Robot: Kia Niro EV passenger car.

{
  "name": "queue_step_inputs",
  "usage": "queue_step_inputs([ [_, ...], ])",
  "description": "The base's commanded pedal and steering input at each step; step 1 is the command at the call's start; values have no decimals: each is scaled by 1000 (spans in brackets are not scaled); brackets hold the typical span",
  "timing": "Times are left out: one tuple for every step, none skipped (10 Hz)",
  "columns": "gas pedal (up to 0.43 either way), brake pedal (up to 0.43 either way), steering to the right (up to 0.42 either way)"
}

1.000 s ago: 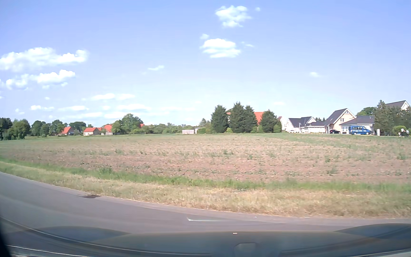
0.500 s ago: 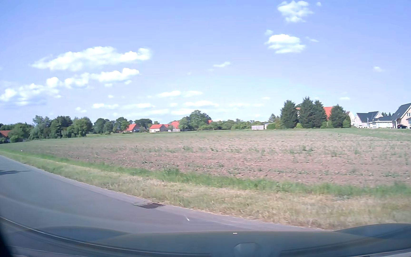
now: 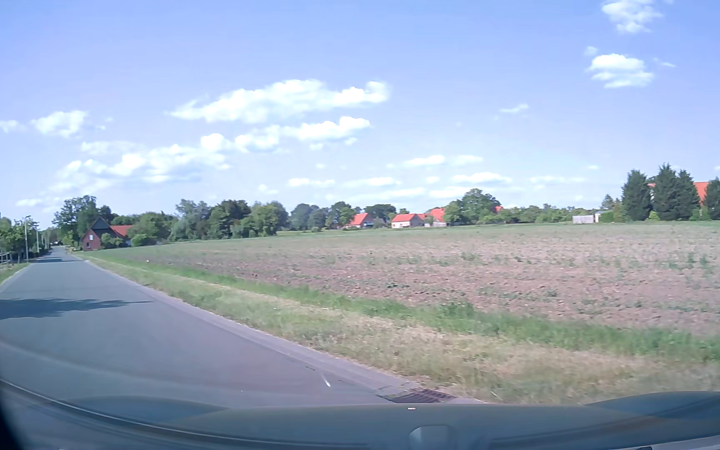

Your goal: Follow the waypoints while adhering to traffic rules and regulations

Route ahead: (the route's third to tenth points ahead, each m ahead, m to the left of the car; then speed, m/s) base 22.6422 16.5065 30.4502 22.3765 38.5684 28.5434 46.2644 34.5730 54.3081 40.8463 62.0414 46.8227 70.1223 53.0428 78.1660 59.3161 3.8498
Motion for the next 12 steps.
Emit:
queue_step_inputs([
  [138, 6, -603],
  [138, 6, -594],
  [138, 6, -576],
  [138, 6, -551],
  [138, 6, -515],
  [138, 6, -469],
  [138, 6, -414],
  [138, 6, -369],
  [150, 6, -316],
  [177, 6, -259],
  [189, 6, -224],
  [220, 6, -179],
])
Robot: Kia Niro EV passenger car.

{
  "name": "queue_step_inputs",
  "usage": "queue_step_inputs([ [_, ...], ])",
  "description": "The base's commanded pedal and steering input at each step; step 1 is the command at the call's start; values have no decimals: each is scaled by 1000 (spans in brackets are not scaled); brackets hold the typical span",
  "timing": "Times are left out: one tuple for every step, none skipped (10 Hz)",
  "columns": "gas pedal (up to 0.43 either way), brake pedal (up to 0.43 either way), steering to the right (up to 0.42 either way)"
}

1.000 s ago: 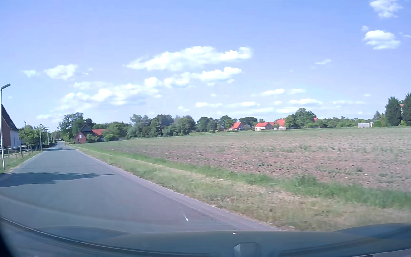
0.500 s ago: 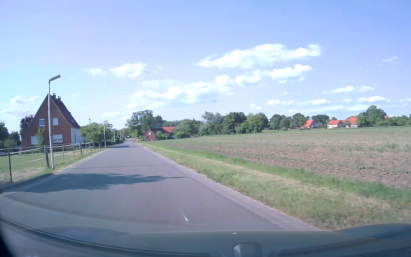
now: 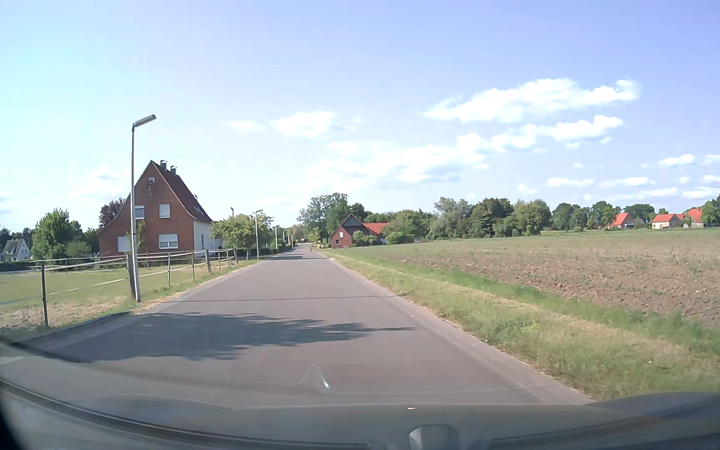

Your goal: Follow the waypoints while adhering to traffic rules and regulations

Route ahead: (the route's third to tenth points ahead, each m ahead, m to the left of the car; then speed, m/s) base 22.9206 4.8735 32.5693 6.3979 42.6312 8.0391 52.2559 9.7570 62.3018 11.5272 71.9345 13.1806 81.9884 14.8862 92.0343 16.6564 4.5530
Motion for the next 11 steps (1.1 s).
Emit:
queue_step_inputs([
  [220, 6, -147],
  [220, 6, -114],
  [220, 6, -82],
  [220, 6, -69],
  [220, 6, -54],
  [220, 6, -46],
  [220, 6, -47],
  [220, 6, -52],
  [228, 6, -52],
  [240, 6, -52],
  [260, 6, -51],
])
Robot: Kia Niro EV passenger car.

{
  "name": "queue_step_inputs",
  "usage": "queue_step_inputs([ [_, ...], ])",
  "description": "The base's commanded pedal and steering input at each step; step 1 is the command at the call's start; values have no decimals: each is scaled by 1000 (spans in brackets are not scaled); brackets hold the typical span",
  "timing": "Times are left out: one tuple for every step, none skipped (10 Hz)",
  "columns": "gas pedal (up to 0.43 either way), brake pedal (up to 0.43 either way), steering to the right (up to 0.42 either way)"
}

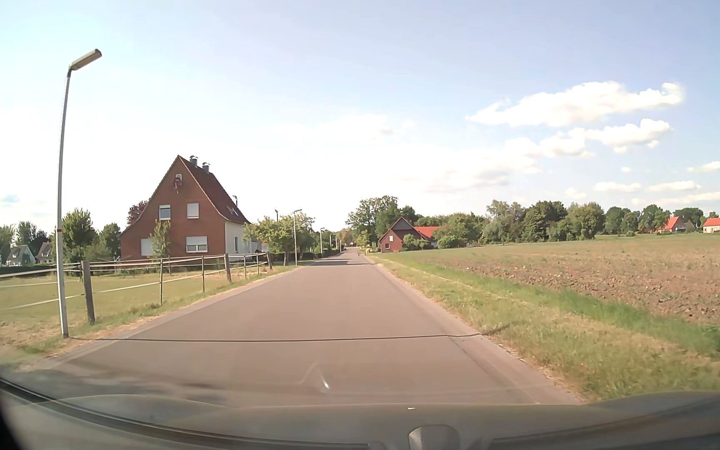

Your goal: Follow the waypoints while adhering to traffic rules and regulations

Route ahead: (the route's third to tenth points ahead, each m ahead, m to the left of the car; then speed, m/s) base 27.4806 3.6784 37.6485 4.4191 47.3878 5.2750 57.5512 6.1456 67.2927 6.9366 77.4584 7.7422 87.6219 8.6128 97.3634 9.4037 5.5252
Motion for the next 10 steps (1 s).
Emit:
queue_step_inputs([
  [260, 6, -49],
  [287, 6, -44],
  [299, 6, -41],
  [299, 6, -41],
  [299, 6, -41],
  [299, 6, -40],
  [299, 6, -36],
  [287, 6, -31],
  [287, 6, -27],
  [268, 6, -25],
])
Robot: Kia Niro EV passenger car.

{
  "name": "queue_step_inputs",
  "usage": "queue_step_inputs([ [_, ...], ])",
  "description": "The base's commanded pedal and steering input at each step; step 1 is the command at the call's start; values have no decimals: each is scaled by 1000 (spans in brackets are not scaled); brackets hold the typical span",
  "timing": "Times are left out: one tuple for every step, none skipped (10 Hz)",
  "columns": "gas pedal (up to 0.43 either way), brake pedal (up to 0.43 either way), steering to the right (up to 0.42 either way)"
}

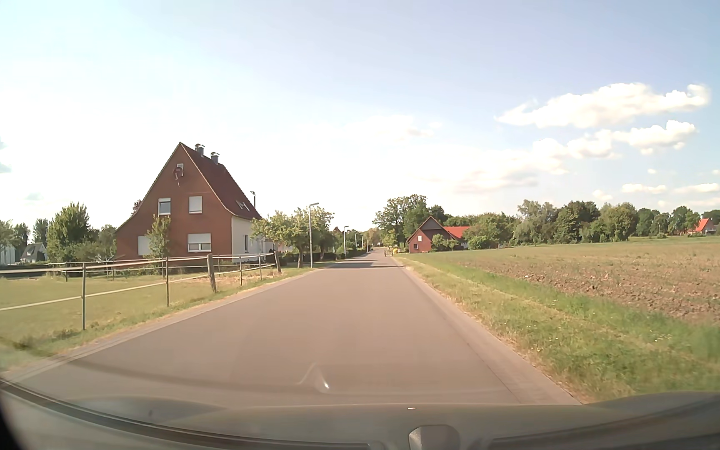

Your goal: Follow the waypoints while adhering to traffic rules and regulations

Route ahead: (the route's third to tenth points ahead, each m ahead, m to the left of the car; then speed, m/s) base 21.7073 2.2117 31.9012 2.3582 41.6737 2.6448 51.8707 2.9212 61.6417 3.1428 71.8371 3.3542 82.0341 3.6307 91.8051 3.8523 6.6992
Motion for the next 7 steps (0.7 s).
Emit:
queue_step_inputs([
  [268, 6, -24],
  [268, 6, -21],
  [268, 6, -16],
  [268, 6, -12],
  [260, 6, -11],
  [240, 6, -8],
  [197, 6, -7],
])
